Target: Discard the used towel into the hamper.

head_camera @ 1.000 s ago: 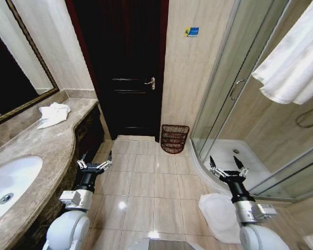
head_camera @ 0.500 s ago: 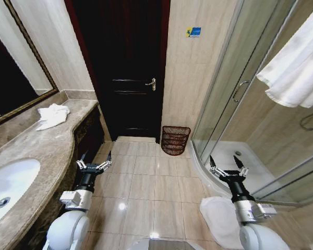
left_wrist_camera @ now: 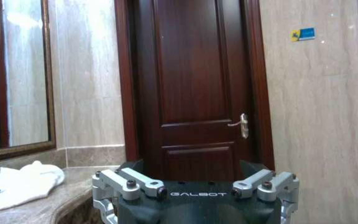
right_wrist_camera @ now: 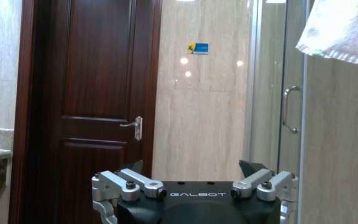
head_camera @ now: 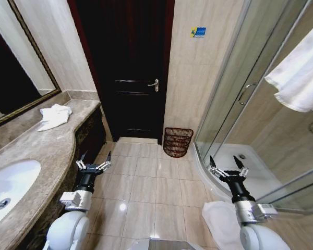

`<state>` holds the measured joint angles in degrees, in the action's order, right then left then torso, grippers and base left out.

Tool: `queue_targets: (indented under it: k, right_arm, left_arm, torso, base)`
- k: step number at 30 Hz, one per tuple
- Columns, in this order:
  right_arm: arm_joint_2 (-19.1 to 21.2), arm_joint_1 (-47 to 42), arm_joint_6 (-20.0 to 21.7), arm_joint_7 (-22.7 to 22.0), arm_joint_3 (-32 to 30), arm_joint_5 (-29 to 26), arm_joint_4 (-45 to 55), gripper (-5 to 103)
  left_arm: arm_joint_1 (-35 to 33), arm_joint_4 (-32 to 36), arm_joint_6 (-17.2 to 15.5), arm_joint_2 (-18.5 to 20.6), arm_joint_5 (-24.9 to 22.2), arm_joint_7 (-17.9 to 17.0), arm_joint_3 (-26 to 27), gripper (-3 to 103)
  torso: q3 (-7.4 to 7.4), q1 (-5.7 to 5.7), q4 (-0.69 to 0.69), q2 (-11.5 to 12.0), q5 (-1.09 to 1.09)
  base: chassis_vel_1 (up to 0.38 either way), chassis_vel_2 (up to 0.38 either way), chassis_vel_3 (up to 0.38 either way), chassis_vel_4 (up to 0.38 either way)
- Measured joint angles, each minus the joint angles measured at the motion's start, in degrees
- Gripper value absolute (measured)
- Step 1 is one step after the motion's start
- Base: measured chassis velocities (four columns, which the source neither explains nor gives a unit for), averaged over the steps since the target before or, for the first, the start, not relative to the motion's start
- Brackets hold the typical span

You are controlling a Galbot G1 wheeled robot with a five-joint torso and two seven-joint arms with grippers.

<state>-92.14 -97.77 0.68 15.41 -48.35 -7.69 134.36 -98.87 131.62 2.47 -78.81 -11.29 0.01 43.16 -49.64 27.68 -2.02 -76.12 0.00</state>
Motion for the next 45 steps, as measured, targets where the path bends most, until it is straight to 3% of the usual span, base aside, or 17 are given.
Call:
queue_targets:
  k: [45]
  right_arm:
    - [0.02,0.98,-0.24,0.52,0.2,-0.07,-1.21,100]
  left_arm:
    - [-1.47,-0.13,2.18,-1.15,1.14,-0.36,0.54,100]
  torso:
    - [0.0,0.0,0.0,0.0,0.0]
  base:
    - [-0.032,0.08,0.083,-0.035]
